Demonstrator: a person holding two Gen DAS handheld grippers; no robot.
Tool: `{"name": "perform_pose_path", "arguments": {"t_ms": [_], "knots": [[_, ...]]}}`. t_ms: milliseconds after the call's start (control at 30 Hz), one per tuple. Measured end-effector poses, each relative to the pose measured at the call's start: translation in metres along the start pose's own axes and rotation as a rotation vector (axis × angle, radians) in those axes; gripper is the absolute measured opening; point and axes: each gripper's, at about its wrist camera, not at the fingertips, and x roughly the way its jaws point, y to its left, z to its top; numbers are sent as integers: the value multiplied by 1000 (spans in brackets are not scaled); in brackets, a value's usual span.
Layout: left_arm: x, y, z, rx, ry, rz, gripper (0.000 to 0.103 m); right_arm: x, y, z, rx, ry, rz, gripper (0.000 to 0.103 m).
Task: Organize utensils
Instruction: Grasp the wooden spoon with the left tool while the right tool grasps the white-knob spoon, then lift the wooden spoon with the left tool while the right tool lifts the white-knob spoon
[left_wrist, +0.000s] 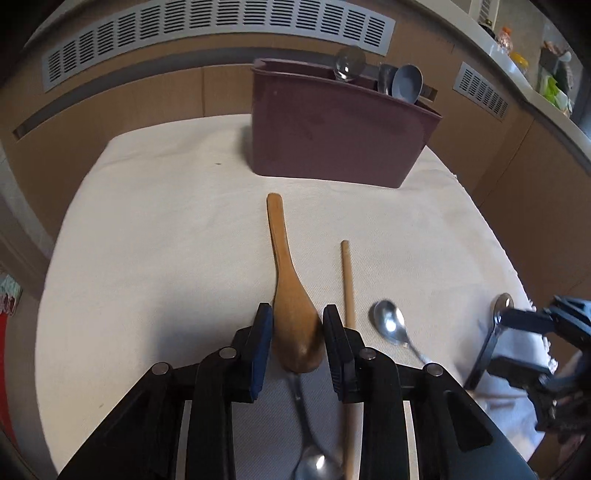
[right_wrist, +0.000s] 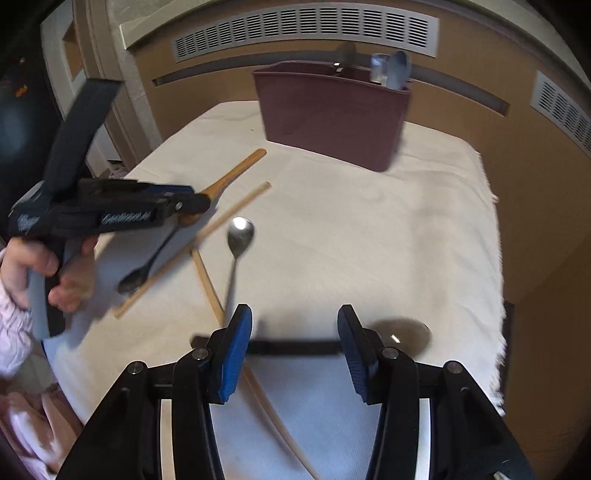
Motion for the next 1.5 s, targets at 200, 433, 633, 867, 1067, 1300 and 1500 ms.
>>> {"name": "perform_pose_path", "arguments": {"t_ms": [200,433,633,867,1067,1300,1500], "knots": [[-35,26,-29,-36,-10,29,29,18,32,10,-72,71,94,46],[-36,30,-44,-88,4,-14,29,-1,53,-34,-115,42,44,46],[-41,22,-50,-69,-2,-19,29,8,60,-34,-172,15,-52,24],[-47,24,-55,-58,0,-22,30,-33,48,0,-194,-94,-93,19],[-47,23,-57,-41,10,-29,30,-69,16,59,-64,-223,-44,19],[-45,28,-54,-66,20,-34,31,-72,-6,90,15,-254,-21,19],[-20,38,-8,-87,134,-86,31,-67,-7,87,21,-236,-12,19]]}}
